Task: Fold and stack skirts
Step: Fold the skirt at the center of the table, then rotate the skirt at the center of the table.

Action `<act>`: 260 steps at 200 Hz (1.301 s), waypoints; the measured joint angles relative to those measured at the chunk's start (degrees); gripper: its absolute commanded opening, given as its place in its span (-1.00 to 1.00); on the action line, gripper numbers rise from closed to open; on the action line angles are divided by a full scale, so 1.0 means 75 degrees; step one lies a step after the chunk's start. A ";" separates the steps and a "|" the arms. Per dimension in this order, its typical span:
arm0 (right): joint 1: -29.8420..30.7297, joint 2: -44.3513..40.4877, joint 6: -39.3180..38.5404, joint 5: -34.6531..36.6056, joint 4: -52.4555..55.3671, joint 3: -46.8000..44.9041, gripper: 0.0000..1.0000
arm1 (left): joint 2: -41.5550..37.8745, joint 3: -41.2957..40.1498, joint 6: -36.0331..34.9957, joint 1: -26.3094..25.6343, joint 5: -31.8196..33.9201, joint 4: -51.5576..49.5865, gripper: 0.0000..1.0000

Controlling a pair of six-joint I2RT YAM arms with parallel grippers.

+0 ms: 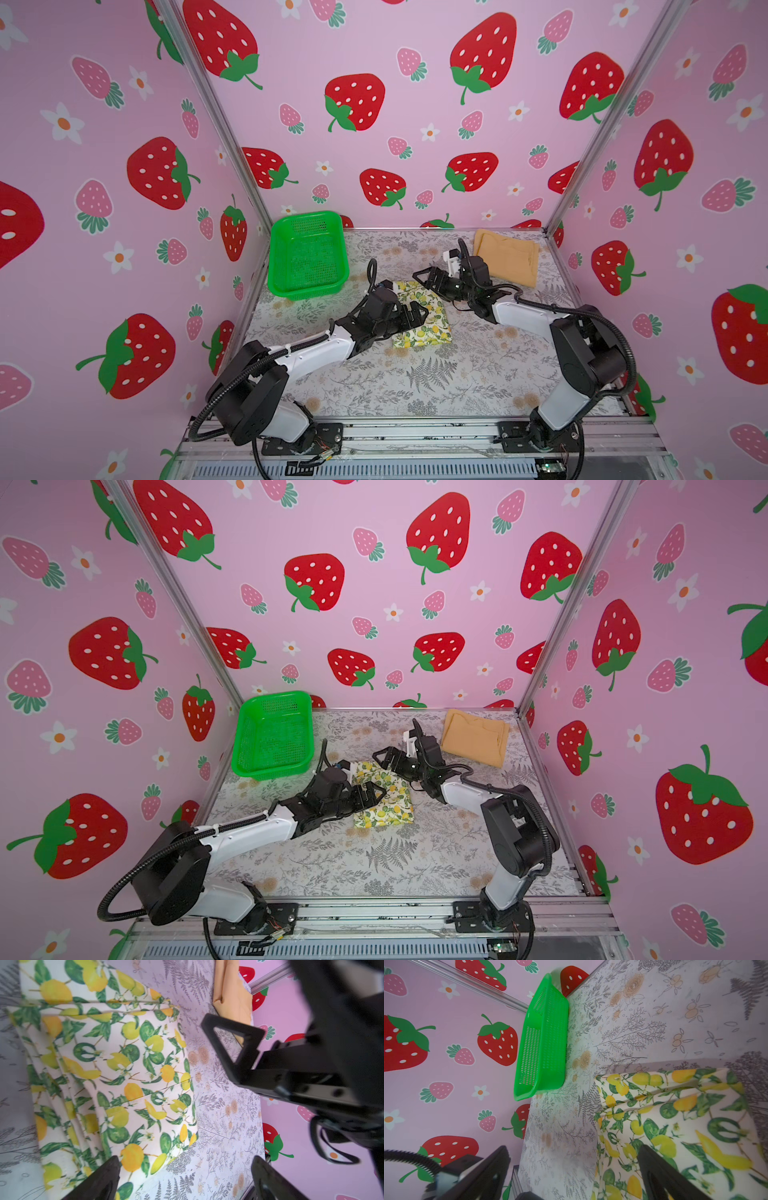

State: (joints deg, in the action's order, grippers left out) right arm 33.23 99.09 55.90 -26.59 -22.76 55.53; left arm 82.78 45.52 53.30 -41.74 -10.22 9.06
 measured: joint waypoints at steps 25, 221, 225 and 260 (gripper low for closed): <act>-0.0093 0.0673 -0.0254 -0.0125 0.0291 0.0513 0.99 | 0.0125 0.0178 0.0082 -0.0259 -0.0102 0.0146 0.99; -0.0493 0.1125 -0.0414 0.0490 -0.1416 -0.1043 0.99 | 0.1285 -0.0530 0.0670 0.0289 0.0405 0.0778 0.99; -0.0481 0.1075 -0.0391 0.0530 -0.1472 -0.1142 0.99 | 0.1338 -0.0522 0.0664 0.0361 0.0382 0.0755 0.99; -0.0265 0.0396 -0.0134 0.0997 -0.2075 -0.2232 0.99 | 0.1784 -0.0015 0.0463 0.0944 0.0204 0.0510 0.99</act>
State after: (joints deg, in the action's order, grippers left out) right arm 31.24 102.06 54.89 -19.11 -38.33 38.79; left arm 96.16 45.41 56.77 -34.65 -8.69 12.88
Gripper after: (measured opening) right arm 0.996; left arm 0.993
